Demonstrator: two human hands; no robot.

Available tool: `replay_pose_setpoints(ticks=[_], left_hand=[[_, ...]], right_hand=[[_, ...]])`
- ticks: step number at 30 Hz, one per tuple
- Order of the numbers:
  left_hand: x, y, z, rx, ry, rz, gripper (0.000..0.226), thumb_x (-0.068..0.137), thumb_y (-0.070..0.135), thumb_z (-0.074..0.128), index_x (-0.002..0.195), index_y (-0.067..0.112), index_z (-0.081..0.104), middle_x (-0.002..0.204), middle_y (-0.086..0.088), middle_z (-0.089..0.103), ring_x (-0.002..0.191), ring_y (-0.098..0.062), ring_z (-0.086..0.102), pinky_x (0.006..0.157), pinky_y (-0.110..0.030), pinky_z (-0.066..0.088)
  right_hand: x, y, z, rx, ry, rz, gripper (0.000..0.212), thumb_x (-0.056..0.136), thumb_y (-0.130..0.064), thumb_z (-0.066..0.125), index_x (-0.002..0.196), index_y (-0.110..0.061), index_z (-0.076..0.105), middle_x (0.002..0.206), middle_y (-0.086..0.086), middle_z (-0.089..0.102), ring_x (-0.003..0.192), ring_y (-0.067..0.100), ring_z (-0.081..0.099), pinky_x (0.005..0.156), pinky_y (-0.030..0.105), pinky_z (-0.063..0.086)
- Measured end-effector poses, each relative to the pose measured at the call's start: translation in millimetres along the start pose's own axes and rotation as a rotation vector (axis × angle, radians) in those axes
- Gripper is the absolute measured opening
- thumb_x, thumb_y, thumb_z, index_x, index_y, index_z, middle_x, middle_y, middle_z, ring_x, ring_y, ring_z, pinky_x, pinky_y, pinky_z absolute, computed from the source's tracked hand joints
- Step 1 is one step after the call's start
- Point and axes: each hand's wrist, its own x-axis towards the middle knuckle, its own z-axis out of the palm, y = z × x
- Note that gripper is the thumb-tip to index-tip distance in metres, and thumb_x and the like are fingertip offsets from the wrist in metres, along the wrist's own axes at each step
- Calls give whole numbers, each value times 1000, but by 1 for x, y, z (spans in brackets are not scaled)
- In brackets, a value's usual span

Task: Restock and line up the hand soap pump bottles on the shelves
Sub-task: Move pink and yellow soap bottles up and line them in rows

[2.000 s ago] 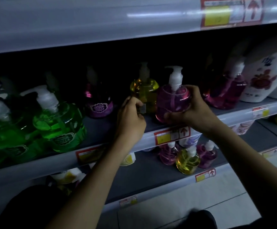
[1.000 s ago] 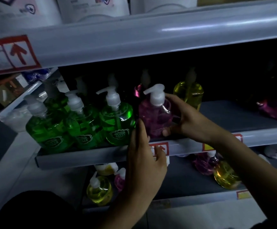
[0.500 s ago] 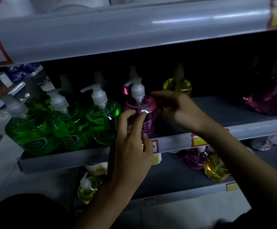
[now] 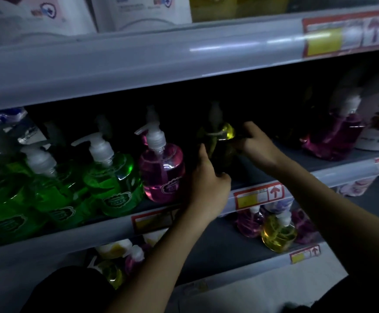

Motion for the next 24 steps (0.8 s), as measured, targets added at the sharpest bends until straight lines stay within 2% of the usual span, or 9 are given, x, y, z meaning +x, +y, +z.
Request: replay_pose_setpoints(ticks=[1, 2, 5, 8, 13, 16, 18, 21, 24], left_hand=[[-1, -3, 1, -12, 14, 3, 85, 87, 4, 55, 152, 32, 9, 140, -3, 48, 116, -20, 56, 93, -36, 52], [-3, -6, 1, -61, 17, 8, 86, 86, -2, 54, 152, 32, 12, 140, -1, 48, 121, -19, 53, 98, -40, 49], [-2, -12, -4, -184, -48, 18, 83, 84, -13, 52, 149, 30, 24, 131, 8, 54, 122, -10, 53, 99, -28, 45], [4, -10, -8, -149, -140, 41, 84, 86, -8, 60, 149, 32, 23, 130, 6, 56, 121, -10, 53, 104, -32, 43], [-1, -7, -8, -157, -32, 108, 74, 86, -1, 65, 146, 32, 34, 125, 7, 61, 115, -7, 58, 101, -40, 48], [-16, 0, -10, -193, 23, 187, 73, 85, 1, 68, 145, 29, 38, 123, 12, 62, 113, 1, 58, 96, -36, 52], [-24, 8, -11, -229, 23, 232, 72, 84, 1, 68, 146, 21, 38, 127, 6, 61, 114, -2, 58, 96, -37, 52], [-45, 25, -16, -224, 29, 298, 75, 84, 0, 68, 148, 21, 35, 134, 8, 57, 118, -3, 57, 96, -34, 51], [-62, 46, -22, -172, 60, 397, 81, 83, 3, 70, 149, 30, 31, 138, 10, 54, 122, -6, 55, 97, -38, 51]], right_hand=[[-3, 4, -8, 43, 12, 4, 37, 87, 2, 56, 122, -10, 53, 102, 3, 60, 92, 14, 59, 69, 15, 50], [-7, 9, -15, 61, 17, 18, 40, 87, 8, 54, 124, -9, 53, 103, 6, 62, 92, 14, 60, 69, 13, 51], [-20, 17, -27, -97, -142, 22, 50, 83, 17, 52, 128, -7, 54, 114, 12, 66, 105, 19, 64, 90, 31, 55], [-30, 15, -27, -258, -314, -73, 37, 88, 6, 59, 123, -4, 57, 116, 8, 67, 110, 19, 64, 98, 38, 50], [-45, 15, -24, -306, -142, -165, 34, 80, -8, 74, 113, -13, 66, 108, -1, 72, 105, 13, 65, 94, 42, 49], [-63, 7, -29, -238, -23, -205, 44, 76, -12, 76, 117, -24, 65, 110, -12, 71, 109, 3, 63, 95, 40, 50], [-74, 0, -36, -234, 53, -236, 49, 75, -15, 77, 121, -28, 63, 112, -15, 69, 110, 0, 61, 97, 37, 50], [-102, -11, -43, -220, 142, -305, 54, 76, -21, 79, 125, -27, 59, 118, -16, 65, 112, 2, 60, 97, 32, 50], [-125, -23, -48, -190, 250, -448, 52, 83, -26, 72, 131, -19, 55, 123, -7, 62, 115, 5, 59, 94, 21, 48]])
